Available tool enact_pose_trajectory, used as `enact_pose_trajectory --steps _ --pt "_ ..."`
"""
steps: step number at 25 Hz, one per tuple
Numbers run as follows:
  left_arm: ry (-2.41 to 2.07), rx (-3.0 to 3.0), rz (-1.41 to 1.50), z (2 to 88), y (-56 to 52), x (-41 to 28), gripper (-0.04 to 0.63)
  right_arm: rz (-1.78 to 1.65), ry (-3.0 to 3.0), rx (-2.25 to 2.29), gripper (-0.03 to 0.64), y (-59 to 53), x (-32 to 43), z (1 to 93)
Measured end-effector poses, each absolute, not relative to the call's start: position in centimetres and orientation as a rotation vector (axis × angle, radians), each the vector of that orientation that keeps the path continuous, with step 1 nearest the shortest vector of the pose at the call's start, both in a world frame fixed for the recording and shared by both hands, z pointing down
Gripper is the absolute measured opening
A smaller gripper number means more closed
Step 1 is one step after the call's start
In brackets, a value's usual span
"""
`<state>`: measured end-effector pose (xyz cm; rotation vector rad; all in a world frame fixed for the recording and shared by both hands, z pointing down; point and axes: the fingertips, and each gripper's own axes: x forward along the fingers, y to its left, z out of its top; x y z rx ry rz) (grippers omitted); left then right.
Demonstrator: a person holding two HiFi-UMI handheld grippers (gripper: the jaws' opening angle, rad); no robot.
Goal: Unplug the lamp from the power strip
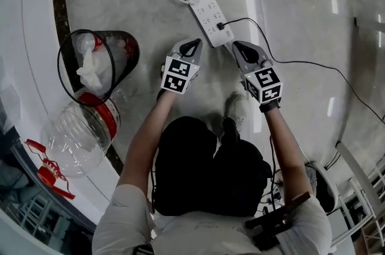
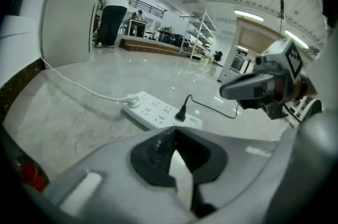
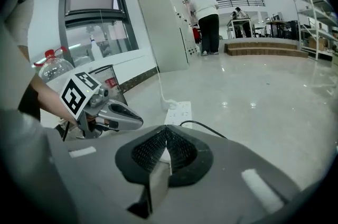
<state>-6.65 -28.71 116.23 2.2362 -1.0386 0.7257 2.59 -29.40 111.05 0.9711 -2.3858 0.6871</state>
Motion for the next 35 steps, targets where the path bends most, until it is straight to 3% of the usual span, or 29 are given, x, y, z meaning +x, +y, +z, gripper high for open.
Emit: enact_pose_trajectory --steps 11,19,25,29,35 --pt "-0.910 2.484 0.926 116.5 -31.1 -6.5 0.002 0.683 -2.384 0.942 0.009 -29.9 3.4 113.8" --pt "-0.616 2.758 1.549 114.8 -34.8 -6.5 0.002 0.710 -2.436 0.976 0.009 -31.3 2.5 113.1" --pt "-0.042 2.868 2.109 116.8 -36.4 -5.5 0.137 0.746 -2.449 0.997 0.009 -31.7 2.4 113.1" --pt "0.450 2.795 2.408 119.9 -36.5 -5.4 0.394 0.735 -2.450 0.960 0.009 -31.3 1.9 113.7" --pt "0.810 2.725 2.542 122.9 -37.2 -4.5 0.448 0.748 -2.429 0.960 0.009 -31.3 2.2 114.6"
